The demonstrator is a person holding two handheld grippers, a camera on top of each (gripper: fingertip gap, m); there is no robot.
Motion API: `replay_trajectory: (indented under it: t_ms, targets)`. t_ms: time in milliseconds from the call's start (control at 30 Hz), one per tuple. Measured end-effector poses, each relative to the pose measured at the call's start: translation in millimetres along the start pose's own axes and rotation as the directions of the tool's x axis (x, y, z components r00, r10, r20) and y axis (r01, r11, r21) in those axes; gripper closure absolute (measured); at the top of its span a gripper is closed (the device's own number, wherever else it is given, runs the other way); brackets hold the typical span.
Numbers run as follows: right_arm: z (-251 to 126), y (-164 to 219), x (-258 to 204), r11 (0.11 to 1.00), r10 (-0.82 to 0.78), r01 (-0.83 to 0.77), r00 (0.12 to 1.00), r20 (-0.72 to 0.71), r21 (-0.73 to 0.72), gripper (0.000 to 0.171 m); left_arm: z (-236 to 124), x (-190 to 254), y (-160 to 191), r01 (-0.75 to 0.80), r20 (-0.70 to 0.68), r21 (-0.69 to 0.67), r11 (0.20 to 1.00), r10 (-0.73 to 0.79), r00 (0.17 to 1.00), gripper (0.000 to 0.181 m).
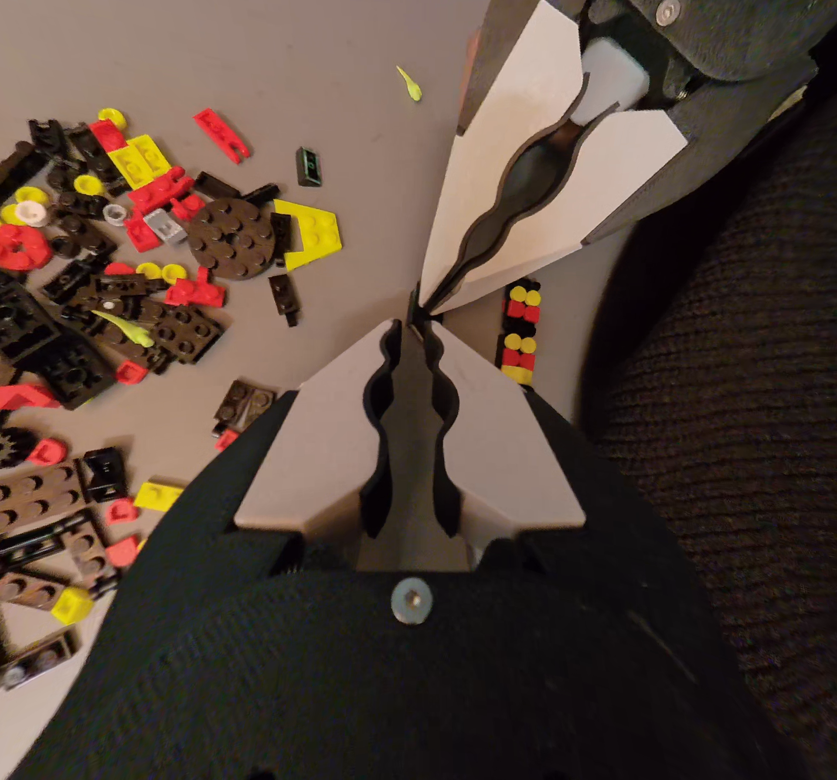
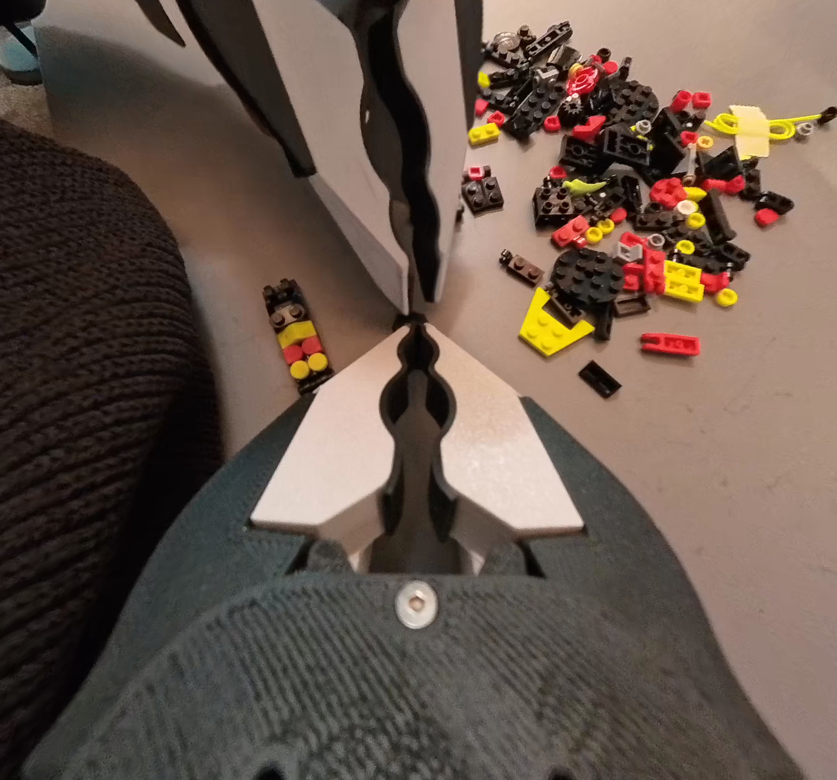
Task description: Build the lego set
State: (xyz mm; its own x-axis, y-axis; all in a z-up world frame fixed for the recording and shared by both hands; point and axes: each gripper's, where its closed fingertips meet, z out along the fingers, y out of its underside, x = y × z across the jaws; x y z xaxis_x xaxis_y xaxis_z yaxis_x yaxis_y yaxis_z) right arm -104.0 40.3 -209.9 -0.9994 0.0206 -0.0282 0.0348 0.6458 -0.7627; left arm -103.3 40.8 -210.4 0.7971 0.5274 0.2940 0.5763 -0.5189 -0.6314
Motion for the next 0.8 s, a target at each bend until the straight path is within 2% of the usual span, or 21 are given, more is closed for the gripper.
replay_trajectory:
  t_ms: [167, 367, 633, 800]
  targets:
    - [0, 0, 0, 1.0, 0.002, -0.002, 1.0, -0.001, -0.001, 0.17, 3, 1, 2, 0.025, 0.007, -0.024, 0.999, -0.025, 1.0, 0.18]
    - [0, 0, -1, 1.0, 0.019, -0.019, 1.0, 0.007, -0.007, 0.17, 3, 1, 4, 0.122, 0.024, -0.061, 0.991, -0.12, 0.992, 0.18]
    - [0, -1, -2, 1.0, 0.01, -0.01, 1.0, 0.004, 0.013, 0.171, 3, 0, 3, 0.122, 0.075, -0.059, 0.991, -0.118, 0.99, 0.18]
    - [-18, -2, 21, 0.99, 0.115, -0.118, 0.993, 0.037, 0.075, 0.171, 1, -1, 1, 0.12, 0.061, -0.034, 0.992, -0.118, 0.991, 0.181]
